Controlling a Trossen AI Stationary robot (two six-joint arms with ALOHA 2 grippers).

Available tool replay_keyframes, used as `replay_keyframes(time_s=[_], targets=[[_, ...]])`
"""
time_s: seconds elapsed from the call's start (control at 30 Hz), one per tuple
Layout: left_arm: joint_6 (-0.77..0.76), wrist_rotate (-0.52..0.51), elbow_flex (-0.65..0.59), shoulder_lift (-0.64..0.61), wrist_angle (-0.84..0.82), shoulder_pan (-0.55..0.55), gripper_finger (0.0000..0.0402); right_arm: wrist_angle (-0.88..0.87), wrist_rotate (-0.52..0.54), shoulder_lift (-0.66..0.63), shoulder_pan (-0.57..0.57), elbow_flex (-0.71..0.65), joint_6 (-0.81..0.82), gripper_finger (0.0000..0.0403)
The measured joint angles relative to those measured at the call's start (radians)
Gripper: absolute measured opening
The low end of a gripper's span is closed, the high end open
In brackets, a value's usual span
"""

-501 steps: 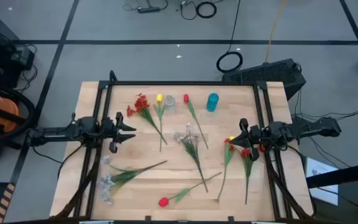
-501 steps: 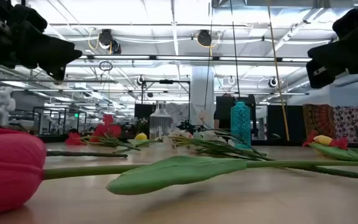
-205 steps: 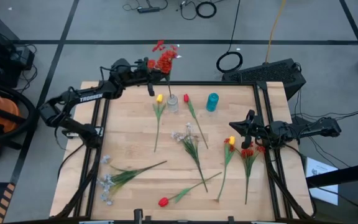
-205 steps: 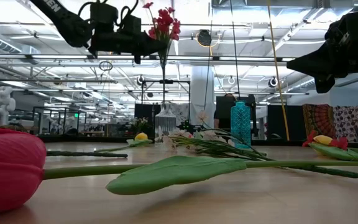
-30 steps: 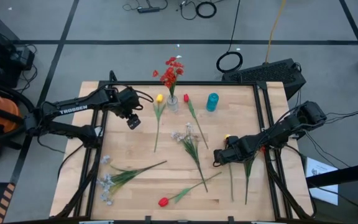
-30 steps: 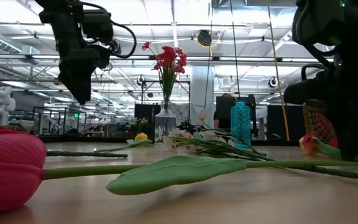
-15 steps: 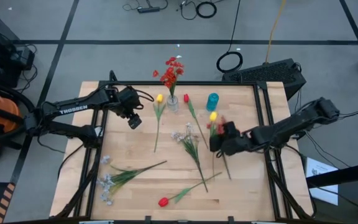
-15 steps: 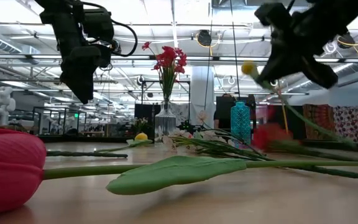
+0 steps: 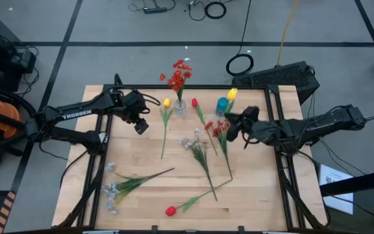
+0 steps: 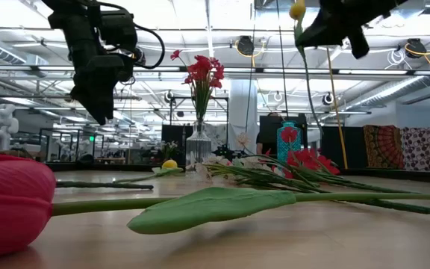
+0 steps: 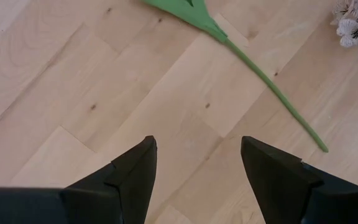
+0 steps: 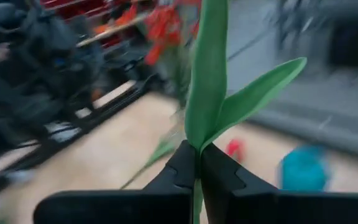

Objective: Sort flowers into vase by color
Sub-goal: Put the right yellow tulip into the blue vase

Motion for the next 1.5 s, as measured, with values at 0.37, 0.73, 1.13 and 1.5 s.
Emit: replay_keyframes(time_s=[0.37,0.73,1.13,1.5], targets=[[-0.005,0.000,0.000,0.000,0.044,0.000,0.0239,0.165,-0.109,0.000,-0.245,0.000,-0.320,0.0002],[-0.072,-0.001,0.000,0.000,0.071,0.000,0.0239,0.430,-0.475,0.003,-0.531,0.000,-0.530,0.0001],[-0.131,-0.006,0.000,0.000,0.072,0.000,0.0239,0.428,-0.617,0.002,-0.686,0.000,-0.563,0.0000],[-0.132,-0.008,0.000,0.000,0.072,0.000,0.0239,0.443,-0.695,0.064,-0.710,-0.024,-0.534,0.0000]])
